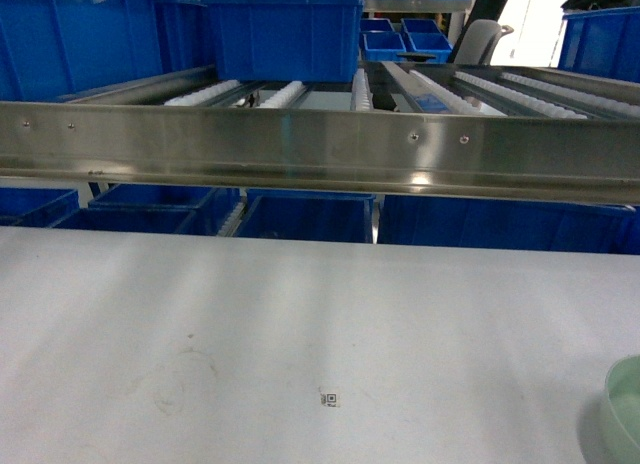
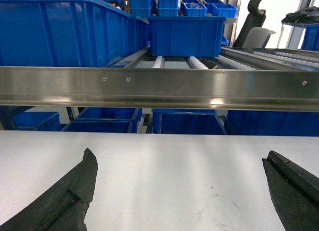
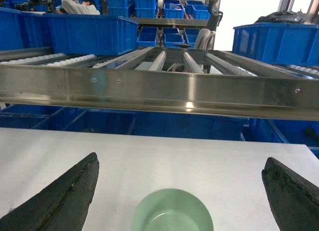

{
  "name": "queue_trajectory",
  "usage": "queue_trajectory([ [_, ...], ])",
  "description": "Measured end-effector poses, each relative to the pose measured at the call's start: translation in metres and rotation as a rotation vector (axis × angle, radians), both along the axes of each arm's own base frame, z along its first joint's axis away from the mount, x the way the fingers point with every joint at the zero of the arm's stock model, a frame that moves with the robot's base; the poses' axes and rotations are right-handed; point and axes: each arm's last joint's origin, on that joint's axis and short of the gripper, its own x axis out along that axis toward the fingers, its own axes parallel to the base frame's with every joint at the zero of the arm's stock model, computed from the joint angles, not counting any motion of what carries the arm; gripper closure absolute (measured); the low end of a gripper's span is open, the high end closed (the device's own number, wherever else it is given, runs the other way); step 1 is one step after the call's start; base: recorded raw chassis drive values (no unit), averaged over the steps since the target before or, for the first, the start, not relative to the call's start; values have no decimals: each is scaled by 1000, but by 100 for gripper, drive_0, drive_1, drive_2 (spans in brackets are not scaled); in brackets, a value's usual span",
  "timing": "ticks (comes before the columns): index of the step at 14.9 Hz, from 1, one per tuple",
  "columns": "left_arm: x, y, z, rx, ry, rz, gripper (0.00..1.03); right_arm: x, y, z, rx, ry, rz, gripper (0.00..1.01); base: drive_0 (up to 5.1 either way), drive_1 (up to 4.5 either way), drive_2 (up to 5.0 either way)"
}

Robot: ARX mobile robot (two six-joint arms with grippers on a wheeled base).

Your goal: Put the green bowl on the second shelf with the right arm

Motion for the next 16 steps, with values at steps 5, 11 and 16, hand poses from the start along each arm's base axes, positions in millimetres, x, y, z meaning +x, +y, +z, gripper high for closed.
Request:
queue_trajectory([
  [5, 0, 0, 0, 0, 0, 0, 5, 0, 0, 0, 0, 0, 0, 3, 0, 0, 0],
  [11, 0, 0, 0, 0, 0, 0, 5, 0, 0, 0, 0, 0, 0, 3, 0, 0, 0],
  [16, 0, 0, 0, 0, 0, 0, 5, 21, -7, 1, -51, 32, -20, 3, 0, 0, 0],
])
